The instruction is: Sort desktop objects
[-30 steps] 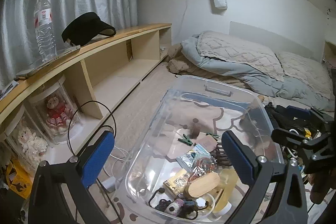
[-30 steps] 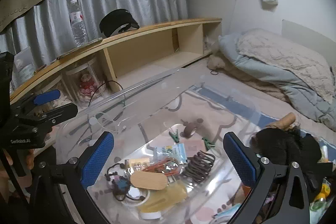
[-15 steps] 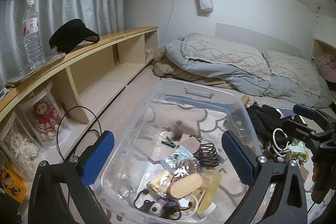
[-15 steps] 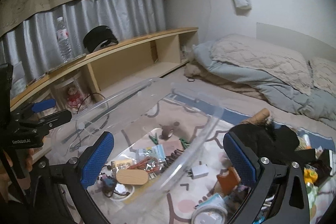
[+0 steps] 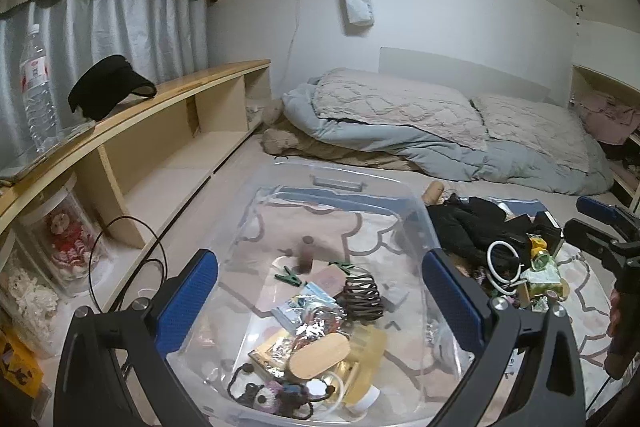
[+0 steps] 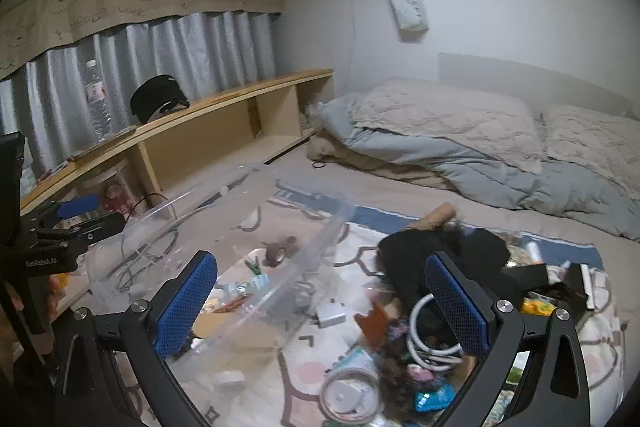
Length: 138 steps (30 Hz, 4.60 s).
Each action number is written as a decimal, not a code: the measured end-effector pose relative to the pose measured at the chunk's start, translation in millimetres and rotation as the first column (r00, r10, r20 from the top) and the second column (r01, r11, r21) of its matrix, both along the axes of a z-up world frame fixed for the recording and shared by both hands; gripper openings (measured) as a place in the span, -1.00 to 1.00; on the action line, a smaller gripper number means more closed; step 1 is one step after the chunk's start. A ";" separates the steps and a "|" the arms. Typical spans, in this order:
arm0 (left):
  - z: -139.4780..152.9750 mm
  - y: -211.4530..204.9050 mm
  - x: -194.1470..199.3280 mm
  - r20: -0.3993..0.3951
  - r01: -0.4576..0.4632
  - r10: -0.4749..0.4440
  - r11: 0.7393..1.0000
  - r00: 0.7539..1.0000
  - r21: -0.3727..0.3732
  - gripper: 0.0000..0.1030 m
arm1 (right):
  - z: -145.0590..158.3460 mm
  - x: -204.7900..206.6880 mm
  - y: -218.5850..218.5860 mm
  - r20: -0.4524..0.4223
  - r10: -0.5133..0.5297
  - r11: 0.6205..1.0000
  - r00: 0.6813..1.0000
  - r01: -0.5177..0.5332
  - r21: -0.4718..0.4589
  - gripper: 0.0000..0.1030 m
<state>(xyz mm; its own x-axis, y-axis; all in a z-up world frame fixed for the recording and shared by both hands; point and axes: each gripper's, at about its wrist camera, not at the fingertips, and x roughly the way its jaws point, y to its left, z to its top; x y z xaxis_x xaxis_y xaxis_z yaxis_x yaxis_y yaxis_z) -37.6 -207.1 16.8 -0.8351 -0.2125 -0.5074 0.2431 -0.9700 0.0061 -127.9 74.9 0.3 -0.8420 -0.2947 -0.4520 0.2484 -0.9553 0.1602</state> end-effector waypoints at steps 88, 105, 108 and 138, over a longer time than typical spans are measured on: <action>-61.1 152.1 -146.4 0.020 0.276 -0.280 0.956 0.960 0.102 0.82 | -163.5 -102.3 119.1 0.488 -0.195 0.964 0.851 0.258 -0.064 -0.09; -68.9 156.7 -129.4 0.058 0.335 -0.340 0.939 0.939 0.074 0.71 | -179.1 -69.5 102.4 0.592 -0.091 0.992 0.801 0.123 -0.013 -0.85; -72.7 162.7 -124.2 0.073 0.361 -0.366 0.929 0.928 0.079 0.71 | -183.6 -58.0 104.6 0.620 -0.074 0.995 0.781 0.103 -0.011 -0.88; -162.5 213.3 -43.3 0.262 0.617 -0.614 0.783 0.745 0.081 0.71 | -228.0 55.2 100.8 0.769 0.312 0.929 0.557 -0.010 -0.370 -0.88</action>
